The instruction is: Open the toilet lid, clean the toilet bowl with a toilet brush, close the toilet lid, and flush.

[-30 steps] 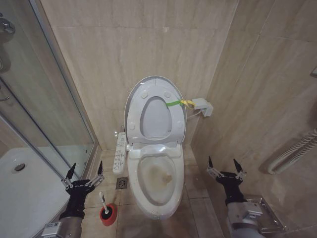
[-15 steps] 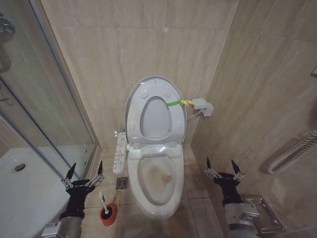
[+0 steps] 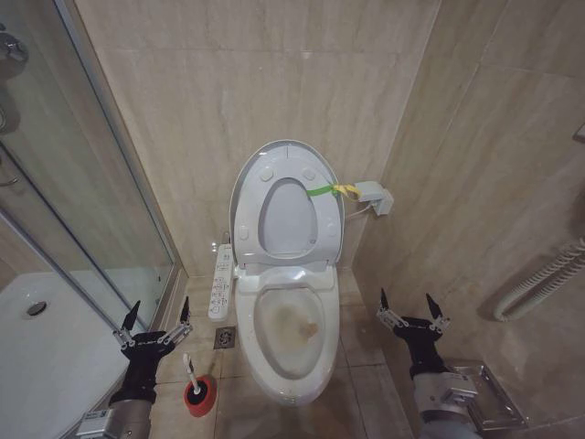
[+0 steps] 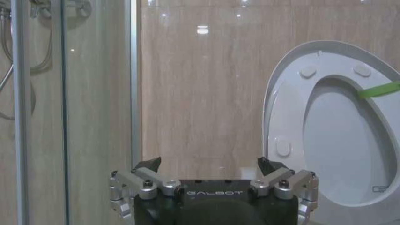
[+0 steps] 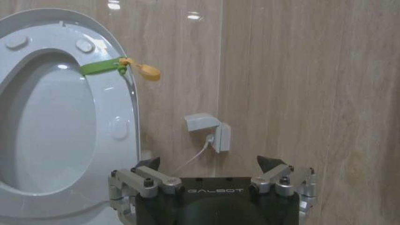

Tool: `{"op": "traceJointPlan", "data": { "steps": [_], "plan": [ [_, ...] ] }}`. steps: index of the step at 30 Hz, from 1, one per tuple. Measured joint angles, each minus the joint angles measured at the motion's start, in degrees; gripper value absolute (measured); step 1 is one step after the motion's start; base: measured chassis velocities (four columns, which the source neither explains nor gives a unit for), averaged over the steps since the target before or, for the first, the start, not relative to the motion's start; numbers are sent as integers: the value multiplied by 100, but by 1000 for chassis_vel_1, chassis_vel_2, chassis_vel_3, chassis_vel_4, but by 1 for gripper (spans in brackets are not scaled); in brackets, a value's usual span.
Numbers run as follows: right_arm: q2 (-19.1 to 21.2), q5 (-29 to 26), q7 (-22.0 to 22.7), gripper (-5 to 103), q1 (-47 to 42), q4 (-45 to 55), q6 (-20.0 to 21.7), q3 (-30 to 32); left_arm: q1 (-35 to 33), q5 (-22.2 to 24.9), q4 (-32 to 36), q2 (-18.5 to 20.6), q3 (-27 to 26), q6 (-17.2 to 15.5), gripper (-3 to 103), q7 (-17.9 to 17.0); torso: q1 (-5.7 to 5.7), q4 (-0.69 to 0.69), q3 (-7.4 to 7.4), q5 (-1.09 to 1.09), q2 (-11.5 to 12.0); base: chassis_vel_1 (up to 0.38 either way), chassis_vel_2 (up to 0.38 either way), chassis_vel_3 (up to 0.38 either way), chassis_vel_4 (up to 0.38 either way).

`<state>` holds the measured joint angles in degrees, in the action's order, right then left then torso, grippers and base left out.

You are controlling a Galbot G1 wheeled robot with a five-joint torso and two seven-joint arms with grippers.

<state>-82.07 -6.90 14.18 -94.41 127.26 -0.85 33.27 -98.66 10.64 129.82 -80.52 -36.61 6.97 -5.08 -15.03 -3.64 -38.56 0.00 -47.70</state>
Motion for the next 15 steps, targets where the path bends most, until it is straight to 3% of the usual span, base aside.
{"op": "traceJointPlan", "data": {
  "steps": [15],
  "plan": [
    [5, -9, 5, 100, 2, -5, 4, 1, 0, 0, 0, 0, 0, 0, 100, 0, 0, 0, 0, 0, 0, 0, 0, 0, 0]
  ]
}}
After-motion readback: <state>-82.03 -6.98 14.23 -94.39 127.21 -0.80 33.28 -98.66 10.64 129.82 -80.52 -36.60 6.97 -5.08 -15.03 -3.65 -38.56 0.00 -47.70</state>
